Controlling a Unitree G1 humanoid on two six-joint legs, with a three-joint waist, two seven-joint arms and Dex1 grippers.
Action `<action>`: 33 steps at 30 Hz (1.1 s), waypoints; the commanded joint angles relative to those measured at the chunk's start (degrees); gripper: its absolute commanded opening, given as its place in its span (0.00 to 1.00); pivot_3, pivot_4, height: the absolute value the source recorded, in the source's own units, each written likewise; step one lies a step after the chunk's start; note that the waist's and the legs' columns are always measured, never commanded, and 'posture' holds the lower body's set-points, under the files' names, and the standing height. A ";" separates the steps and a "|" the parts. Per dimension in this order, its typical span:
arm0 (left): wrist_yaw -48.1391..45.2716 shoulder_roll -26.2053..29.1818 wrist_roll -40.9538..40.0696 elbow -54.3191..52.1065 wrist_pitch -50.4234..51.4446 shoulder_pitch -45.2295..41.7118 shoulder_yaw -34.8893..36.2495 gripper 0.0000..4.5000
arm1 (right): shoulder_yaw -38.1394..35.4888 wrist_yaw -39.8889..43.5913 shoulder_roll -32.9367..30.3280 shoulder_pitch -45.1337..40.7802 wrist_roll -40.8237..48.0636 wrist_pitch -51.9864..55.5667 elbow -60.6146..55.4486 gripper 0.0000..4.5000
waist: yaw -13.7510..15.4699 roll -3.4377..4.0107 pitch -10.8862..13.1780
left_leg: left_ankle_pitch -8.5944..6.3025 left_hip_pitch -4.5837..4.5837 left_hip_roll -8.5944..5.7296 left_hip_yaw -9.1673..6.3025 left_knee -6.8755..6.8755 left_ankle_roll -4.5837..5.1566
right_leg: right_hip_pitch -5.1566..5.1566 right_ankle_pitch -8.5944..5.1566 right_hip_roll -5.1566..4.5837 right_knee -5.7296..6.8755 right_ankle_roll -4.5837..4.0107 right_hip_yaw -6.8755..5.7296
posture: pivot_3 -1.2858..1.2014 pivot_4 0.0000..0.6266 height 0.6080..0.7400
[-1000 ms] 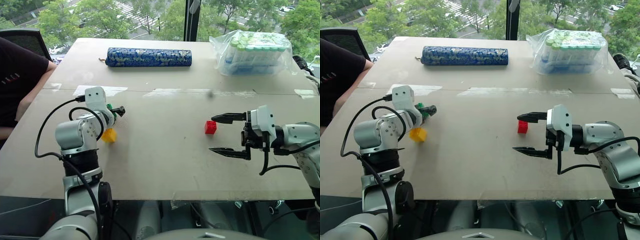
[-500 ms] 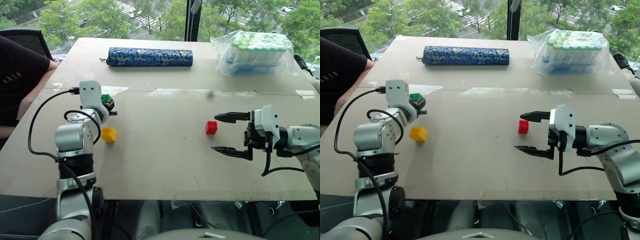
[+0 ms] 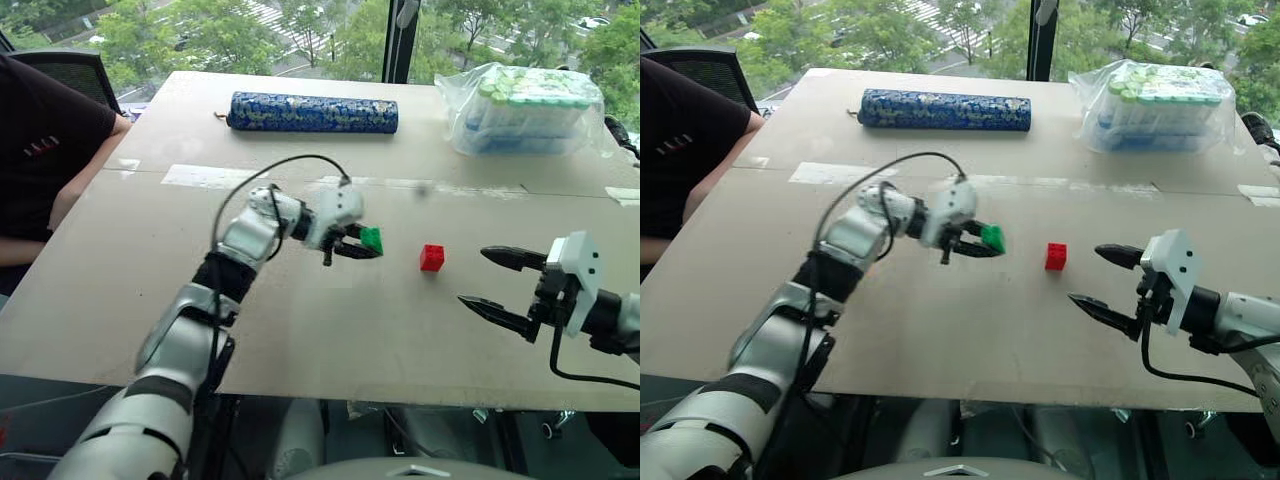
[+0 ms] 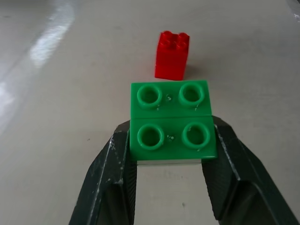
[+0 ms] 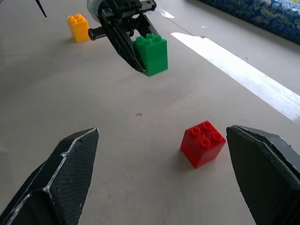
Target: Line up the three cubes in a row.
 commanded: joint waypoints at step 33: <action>-4.05 -5.22 9.60 14.70 -9.42 -8.07 1.18 0.82 | -3.93 -2.44 1.93 5.83 -0.71 -5.03 -4.09 1.00 | -1.03 0.05 0.02 | 0.00 -0.11 -0.03 -0.34 0.04 0.00 | -0.02 0.02 0.07 0.01 0.02 -0.10 | 0.52 0.24 1.00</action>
